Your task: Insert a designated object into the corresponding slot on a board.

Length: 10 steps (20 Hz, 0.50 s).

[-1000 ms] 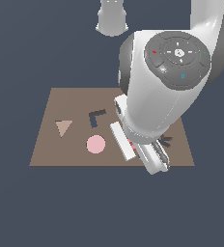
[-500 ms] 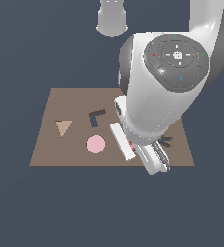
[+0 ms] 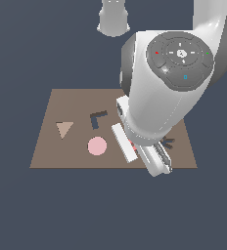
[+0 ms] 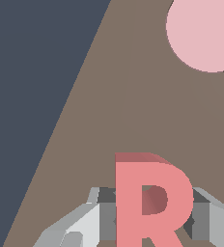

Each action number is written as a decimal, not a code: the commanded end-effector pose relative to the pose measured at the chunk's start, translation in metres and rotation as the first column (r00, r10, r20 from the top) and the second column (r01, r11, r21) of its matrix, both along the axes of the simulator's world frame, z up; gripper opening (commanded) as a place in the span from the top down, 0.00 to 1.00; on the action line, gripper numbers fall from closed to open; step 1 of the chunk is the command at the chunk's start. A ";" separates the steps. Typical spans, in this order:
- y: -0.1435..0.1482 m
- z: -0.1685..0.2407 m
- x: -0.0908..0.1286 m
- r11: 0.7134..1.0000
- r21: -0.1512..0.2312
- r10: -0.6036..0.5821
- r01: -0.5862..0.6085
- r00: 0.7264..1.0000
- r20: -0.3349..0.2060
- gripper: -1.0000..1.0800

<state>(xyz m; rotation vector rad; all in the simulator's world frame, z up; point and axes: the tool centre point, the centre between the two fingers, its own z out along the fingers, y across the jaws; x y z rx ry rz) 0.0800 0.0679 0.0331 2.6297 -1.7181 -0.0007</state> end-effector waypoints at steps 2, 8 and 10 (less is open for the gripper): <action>0.001 0.000 -0.001 1.000 0.000 -0.013 0.013 1.000 0.000 1.00; 0.007 0.001 -0.005 0.997 0.000 -0.076 0.076 0.997 0.000 1.00; 0.010 0.001 -0.007 0.994 0.000 -0.107 0.107 0.994 0.000 1.00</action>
